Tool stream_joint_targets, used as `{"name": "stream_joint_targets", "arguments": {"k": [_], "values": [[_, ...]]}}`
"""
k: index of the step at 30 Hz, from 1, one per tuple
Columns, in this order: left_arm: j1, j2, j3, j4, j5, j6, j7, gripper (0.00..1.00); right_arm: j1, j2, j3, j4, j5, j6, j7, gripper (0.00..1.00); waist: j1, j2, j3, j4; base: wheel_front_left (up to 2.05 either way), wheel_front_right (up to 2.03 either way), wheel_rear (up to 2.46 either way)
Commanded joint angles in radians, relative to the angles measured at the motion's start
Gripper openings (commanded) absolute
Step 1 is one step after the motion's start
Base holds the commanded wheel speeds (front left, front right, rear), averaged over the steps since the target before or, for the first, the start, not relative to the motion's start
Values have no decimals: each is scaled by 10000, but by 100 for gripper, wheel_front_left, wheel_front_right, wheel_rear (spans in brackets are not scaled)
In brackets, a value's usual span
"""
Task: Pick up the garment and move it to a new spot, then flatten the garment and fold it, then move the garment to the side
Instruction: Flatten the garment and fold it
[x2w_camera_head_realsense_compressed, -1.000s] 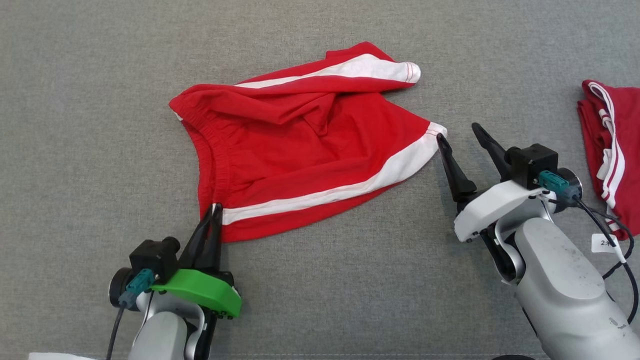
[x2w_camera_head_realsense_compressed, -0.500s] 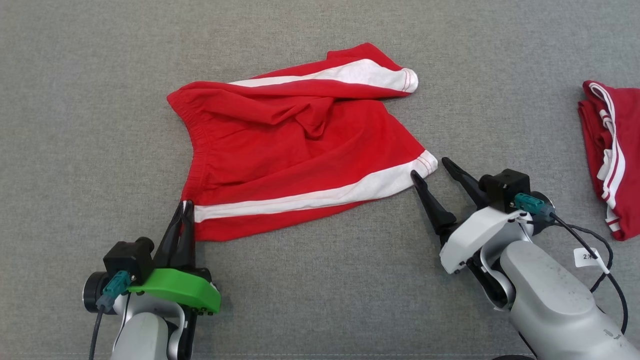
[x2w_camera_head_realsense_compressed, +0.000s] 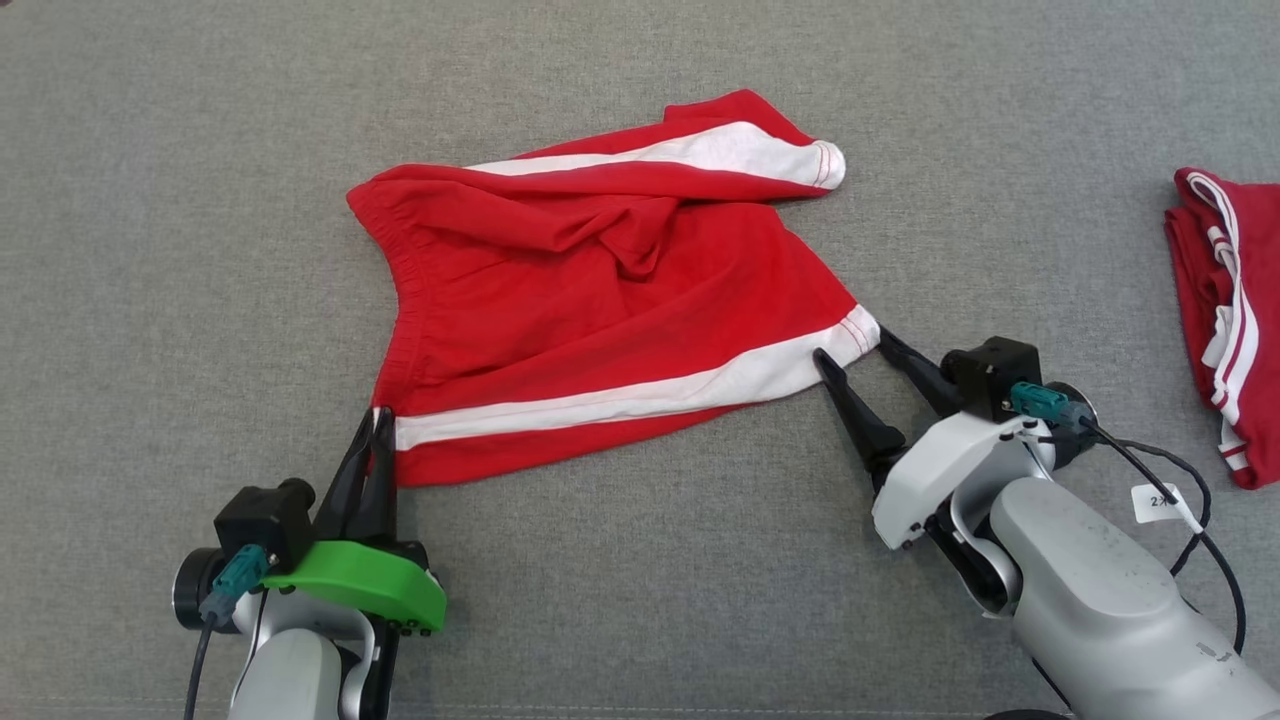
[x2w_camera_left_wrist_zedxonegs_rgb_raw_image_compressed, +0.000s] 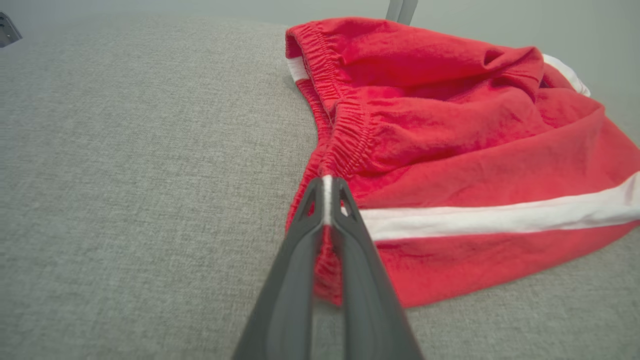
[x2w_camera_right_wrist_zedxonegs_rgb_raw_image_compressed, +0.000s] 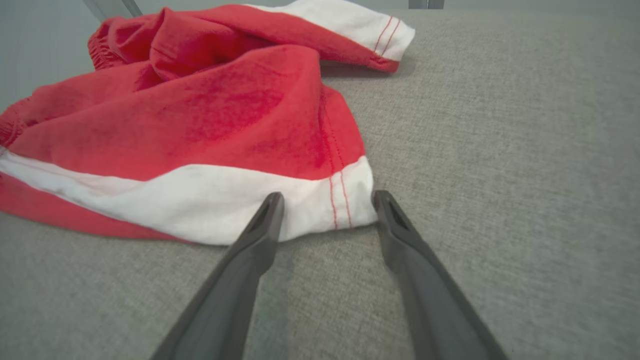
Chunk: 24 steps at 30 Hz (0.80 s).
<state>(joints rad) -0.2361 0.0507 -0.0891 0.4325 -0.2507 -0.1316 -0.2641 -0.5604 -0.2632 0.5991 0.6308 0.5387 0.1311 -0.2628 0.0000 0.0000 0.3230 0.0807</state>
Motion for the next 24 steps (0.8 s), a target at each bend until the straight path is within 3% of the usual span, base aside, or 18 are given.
{"name": "stream_joint_targets", "arguments": {"k": [1,7,13,17,24], "values": [[111,13,34,55,-55,24,6,0,-110,-1,113,138,92,-10,-21,0,0,0,-81,30,0,0,0],[274,14,108,184,-247,24,6,0,84,122,273,-15,476,-10,-23,0,0,0,-546,-83,0,0,0],[-83,420,100,-237,-444,24,4,0,166,60,-511,-1205,974,-10,-23,0,0,0,-1531,-389,0,0,0],[-858,1099,62,-1039,-534,25,4,0,-241,79,-1057,-2113,1103,-11,-21,0,0,0,-2140,-608,0,0,0],[-3343,2527,-875,-1477,-1229,27,225,0,-2378,-657,-1608,-2792,792,-16,-23,0,0,0,-2269,-881,0,0,0]]}}
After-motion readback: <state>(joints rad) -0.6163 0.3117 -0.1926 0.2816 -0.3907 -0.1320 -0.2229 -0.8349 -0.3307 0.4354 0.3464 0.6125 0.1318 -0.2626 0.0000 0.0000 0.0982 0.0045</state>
